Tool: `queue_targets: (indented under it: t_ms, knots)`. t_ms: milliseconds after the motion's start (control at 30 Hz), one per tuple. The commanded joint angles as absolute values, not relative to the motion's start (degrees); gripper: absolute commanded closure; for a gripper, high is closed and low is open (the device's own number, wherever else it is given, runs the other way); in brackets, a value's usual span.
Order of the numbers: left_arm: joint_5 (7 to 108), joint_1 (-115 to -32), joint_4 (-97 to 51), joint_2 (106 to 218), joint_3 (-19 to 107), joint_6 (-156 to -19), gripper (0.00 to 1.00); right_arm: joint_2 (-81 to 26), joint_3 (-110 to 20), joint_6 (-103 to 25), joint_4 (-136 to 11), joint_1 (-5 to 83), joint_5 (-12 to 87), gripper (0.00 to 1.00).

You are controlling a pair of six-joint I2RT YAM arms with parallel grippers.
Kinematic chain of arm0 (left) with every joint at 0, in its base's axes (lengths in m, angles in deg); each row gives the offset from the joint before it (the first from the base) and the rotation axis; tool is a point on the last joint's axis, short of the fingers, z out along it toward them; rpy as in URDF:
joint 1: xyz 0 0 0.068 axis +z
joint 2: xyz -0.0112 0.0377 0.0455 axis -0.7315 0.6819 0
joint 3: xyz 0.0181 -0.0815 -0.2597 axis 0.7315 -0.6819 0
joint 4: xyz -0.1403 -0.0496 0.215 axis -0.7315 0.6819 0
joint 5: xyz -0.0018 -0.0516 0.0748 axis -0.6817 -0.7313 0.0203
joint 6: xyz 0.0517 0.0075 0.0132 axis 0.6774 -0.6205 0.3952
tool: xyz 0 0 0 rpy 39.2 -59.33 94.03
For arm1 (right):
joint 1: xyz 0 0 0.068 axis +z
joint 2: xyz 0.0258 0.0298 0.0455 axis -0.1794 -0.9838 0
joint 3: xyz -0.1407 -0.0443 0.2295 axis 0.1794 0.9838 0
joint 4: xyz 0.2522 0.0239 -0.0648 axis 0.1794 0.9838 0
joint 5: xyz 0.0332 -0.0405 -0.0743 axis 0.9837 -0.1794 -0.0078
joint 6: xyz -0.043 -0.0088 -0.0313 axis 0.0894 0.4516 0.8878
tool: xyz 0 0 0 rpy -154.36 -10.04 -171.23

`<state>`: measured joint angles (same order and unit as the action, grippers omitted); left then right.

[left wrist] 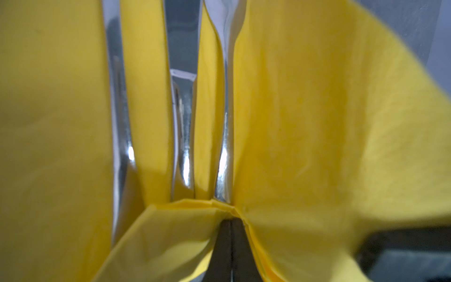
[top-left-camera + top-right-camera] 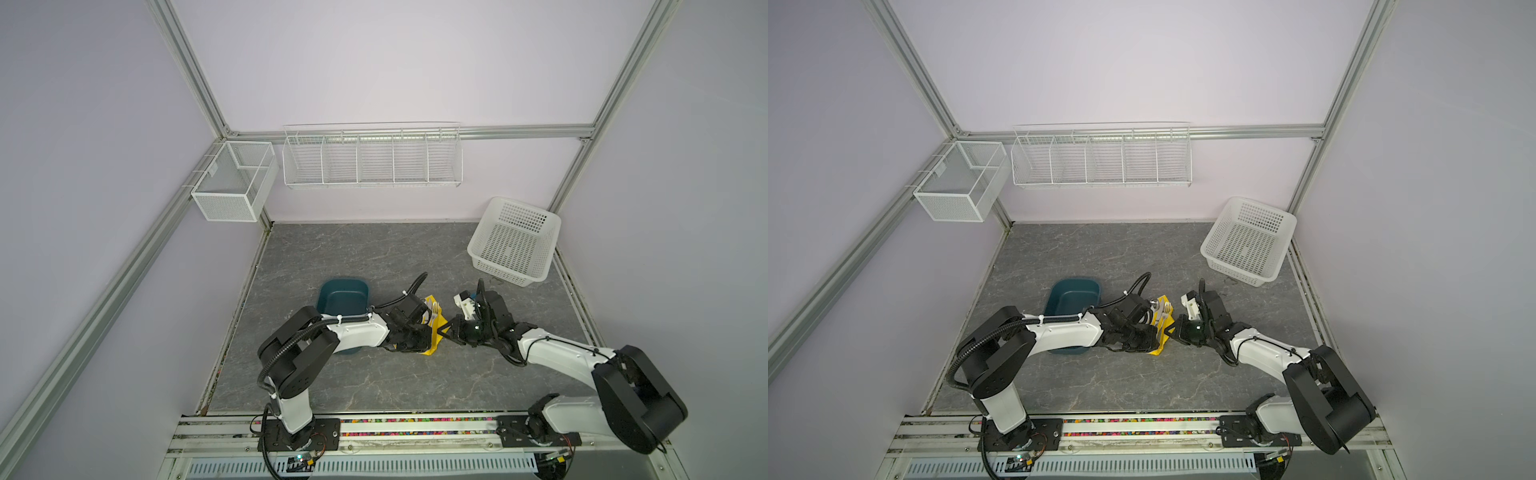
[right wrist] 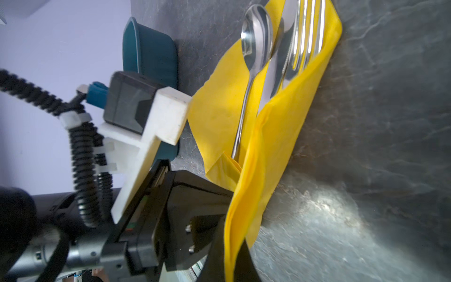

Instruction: Place the utensils on the paper napkin and roll it up

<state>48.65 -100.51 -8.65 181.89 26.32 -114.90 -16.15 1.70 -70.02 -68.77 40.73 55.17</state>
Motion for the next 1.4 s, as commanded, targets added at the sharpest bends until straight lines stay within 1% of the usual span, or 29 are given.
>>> queue_targets:
  t_ms: [0,333,733,867,1200,1367]
  knots:
    - [49.3,-99.78,-9.49,181.3,24.47,-116.75,0.98,-16.91,-0.63,-71.1,-67.95,41.05,53.35,0.94]
    - [49.58,-99.62,-15.85,181.97,22.95,-121.92,0.97,-21.68,-5.28,-67.89,-64.13,41.1,53.08,0.94]
    - [53.65,-97.43,-12.21,173.14,19.83,-119.8,0.93,-23.51,-8.74,-63.86,-59.51,41.16,53.94,0.94]
    - [51.44,-96.48,-12.48,173.36,18.56,-119.05,0.94,-23.92,-9.3,-63.45,-59.04,41.58,53.94,0.94]
    - [50.81,-96.2,-13.39,176.67,19.07,-118.72,0.95,-26.52,-13.59,-60.95,-54.94,44.33,52.63,0.94]
    - [50.72,-96.09,-14.22,175.92,18.19,-118.9,0.95,-28.52,-16.05,-59.49,-52.73,46.0,51.5,0.93]
